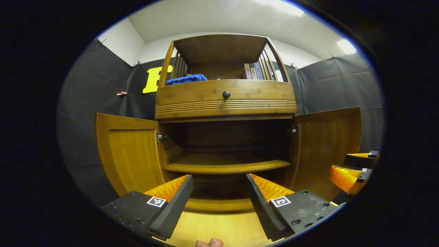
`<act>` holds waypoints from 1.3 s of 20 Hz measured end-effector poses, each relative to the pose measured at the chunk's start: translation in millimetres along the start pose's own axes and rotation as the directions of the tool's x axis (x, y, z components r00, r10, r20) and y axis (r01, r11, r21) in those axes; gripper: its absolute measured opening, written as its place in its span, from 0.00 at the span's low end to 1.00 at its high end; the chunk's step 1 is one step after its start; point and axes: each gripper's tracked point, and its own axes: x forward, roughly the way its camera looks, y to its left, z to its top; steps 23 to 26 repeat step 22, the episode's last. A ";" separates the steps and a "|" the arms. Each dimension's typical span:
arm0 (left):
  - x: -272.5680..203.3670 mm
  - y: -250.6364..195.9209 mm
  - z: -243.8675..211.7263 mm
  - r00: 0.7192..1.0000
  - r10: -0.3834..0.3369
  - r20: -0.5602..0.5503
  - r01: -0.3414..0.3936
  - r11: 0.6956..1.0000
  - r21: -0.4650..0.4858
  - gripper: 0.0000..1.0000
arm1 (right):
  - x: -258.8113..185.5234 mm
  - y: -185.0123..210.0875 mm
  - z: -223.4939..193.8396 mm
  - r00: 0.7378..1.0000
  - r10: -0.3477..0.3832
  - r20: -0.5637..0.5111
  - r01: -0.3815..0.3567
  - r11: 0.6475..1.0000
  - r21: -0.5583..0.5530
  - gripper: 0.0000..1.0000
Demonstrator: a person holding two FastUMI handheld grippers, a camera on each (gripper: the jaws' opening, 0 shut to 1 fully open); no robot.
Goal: Open the right door of the double-door shoe cabinet with the right hand, and open the left door with the left hand.
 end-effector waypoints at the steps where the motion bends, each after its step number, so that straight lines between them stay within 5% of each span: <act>1: -0.3 -0.2 -0.1 1.000 0.000 0.001 0.000 1.000 0.001 0.93 | 0.3 -0.1 1.3 1.000 0.000 0.001 0.000 1.000 -0.001 0.92; 26: -1.4 -9.1 -0.9 1.000 -0.020 0.005 0.020 1.000 0.020 0.92 | 0.5 -3.0 -3.5 1.000 -0.005 -0.008 0.005 1.000 -0.004 0.92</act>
